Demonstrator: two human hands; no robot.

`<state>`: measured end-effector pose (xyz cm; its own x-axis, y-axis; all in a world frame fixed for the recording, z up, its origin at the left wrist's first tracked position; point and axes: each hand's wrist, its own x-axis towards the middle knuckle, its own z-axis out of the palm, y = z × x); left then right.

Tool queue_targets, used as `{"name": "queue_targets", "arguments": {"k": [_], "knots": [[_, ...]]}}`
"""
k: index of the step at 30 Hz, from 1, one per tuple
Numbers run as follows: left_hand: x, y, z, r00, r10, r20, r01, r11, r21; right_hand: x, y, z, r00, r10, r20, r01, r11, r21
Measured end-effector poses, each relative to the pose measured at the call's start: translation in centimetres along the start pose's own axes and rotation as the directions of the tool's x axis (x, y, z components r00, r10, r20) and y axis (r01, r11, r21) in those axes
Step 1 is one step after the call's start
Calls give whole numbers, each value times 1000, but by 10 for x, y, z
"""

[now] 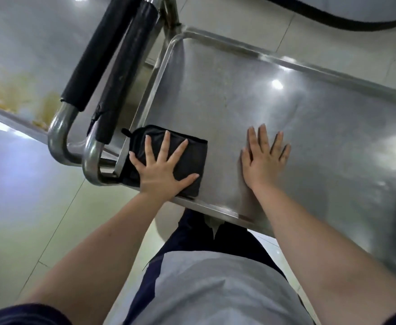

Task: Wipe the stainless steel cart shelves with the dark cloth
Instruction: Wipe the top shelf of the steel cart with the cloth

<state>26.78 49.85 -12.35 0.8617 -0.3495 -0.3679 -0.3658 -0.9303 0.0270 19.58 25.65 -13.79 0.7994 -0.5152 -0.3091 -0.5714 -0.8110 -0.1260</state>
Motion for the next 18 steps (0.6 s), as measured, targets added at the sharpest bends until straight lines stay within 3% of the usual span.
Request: {"name": "queue_targets", "arguments": {"k": [5,10,18], "knots": [[-10,1,10,998,50,-49,-50,999,5,25,-17,-5,993,118,20,-117,993,-10],[-1,5,10,997,70,-42,-70,998,7,41,-25,-4,991,136,17,-136,990,-30],[159,71,-50,983,178,-35,-180,983,-41,41,-24,2,993,111,-38,-111,994,6]]}}
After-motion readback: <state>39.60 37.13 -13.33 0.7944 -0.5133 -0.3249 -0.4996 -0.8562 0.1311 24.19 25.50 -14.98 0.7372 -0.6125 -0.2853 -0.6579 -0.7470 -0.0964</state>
